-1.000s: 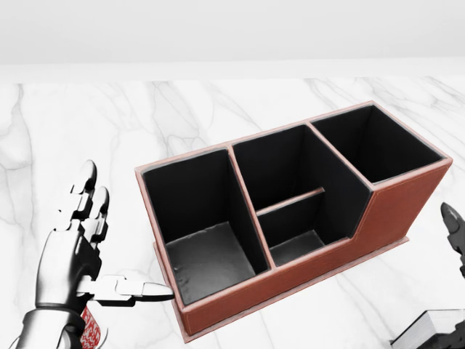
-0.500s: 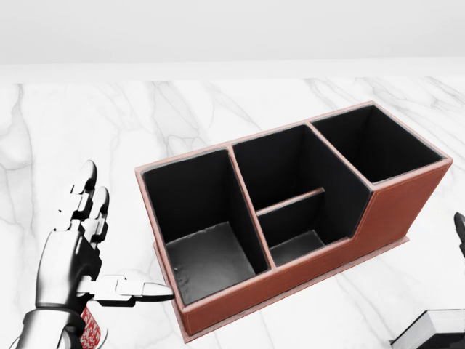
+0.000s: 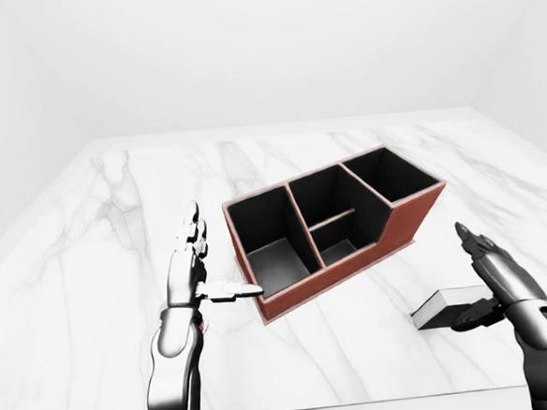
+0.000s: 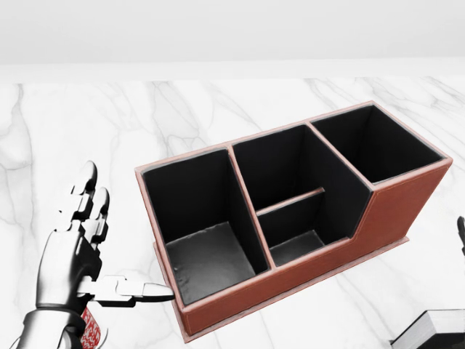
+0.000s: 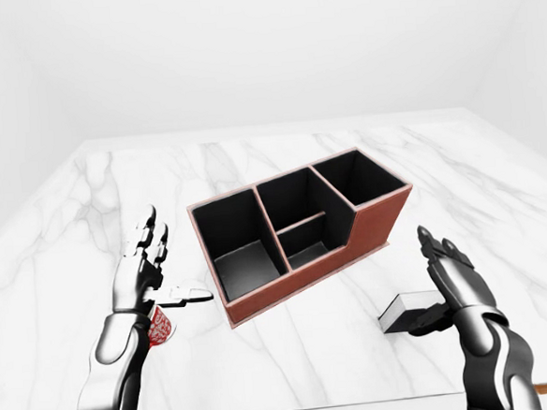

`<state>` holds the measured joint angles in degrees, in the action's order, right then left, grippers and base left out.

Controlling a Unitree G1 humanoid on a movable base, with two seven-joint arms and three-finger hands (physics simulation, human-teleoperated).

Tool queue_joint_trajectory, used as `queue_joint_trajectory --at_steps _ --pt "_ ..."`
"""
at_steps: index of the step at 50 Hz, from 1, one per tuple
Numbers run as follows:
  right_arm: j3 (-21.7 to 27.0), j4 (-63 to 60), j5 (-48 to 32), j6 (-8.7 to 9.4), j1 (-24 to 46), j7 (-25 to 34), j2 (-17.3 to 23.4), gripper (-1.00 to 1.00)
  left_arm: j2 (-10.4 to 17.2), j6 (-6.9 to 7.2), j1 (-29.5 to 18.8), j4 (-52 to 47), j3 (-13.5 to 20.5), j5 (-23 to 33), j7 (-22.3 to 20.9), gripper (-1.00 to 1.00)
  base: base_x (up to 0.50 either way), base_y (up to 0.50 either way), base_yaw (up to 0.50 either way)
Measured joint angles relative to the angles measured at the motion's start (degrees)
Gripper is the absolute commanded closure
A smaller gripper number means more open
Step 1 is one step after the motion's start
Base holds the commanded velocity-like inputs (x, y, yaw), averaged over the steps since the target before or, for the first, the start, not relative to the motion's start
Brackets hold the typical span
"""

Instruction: Pick up the book and place it in the back compartment of the caddy.

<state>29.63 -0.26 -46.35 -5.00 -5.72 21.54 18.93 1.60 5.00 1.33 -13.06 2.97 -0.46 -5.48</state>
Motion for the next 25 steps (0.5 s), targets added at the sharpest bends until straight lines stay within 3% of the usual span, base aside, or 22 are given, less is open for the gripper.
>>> queue_joint_trajectory --at_steps 25 --pt "0.05 1.71 -0.1 0.0 0.3 -1.0 0.94 -1.0 0.06 0.0 -0.23 0.68 0.09 0.04 0.08 -1.0 0.0 0.0 0.0"
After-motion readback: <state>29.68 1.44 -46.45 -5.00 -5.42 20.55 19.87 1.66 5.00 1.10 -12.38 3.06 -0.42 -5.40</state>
